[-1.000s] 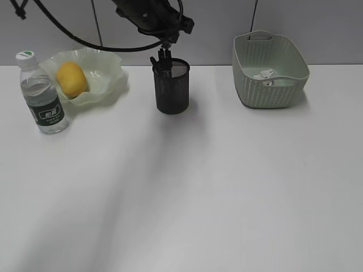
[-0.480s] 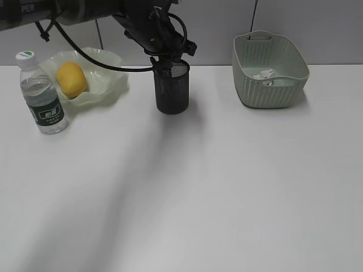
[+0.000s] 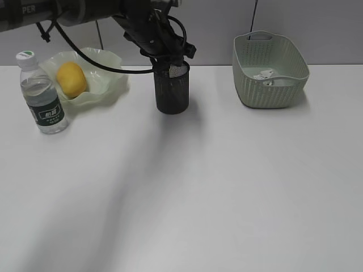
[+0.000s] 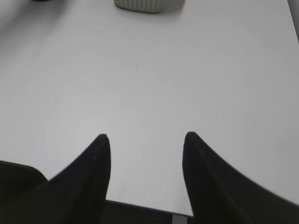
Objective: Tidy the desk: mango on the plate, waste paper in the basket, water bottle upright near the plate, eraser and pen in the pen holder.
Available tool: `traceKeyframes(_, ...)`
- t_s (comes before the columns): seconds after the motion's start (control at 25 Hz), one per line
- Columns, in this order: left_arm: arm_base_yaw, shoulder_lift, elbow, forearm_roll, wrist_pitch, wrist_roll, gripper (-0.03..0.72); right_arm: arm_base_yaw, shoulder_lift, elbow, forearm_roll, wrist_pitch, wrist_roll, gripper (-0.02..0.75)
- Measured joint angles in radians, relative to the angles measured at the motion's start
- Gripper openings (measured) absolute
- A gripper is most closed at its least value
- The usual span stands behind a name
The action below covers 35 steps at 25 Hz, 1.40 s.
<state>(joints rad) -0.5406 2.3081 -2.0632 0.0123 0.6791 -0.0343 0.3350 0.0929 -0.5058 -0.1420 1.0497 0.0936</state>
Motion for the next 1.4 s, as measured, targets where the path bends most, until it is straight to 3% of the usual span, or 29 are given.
traceKeyframes(0.4,-0.001,-0.11,0.0,-0.002,0.134,0.0,0.335,0.0,0.0,0.0,0.0,0.0,0.0,0.404)
traceKeyframes(0.72,-0.001,-0.214,-0.001,0.003,0.5,0.0,0.466,0.0,0.0,0.0,0.0,-0.001,0.0,0.404)
traceKeyframes(1.12,0.027,-0.334,0.013,0.036,0.537,0.0,0.475,0.0,0.0,0.0,-0.001,-0.003,0.0,0.404)
traceKeyframes(1.24,0.067,-0.396,0.08,0.038,0.534,0.0,0.475,0.0,0.0,0.0,-0.001,-0.003,0.0,0.404)
traceKeyframes(1.4,0.13,-0.524,0.262,0.049,0.535,0.001,0.475,0.0,0.0,0.0,-0.001,-0.003,0.0,0.404)
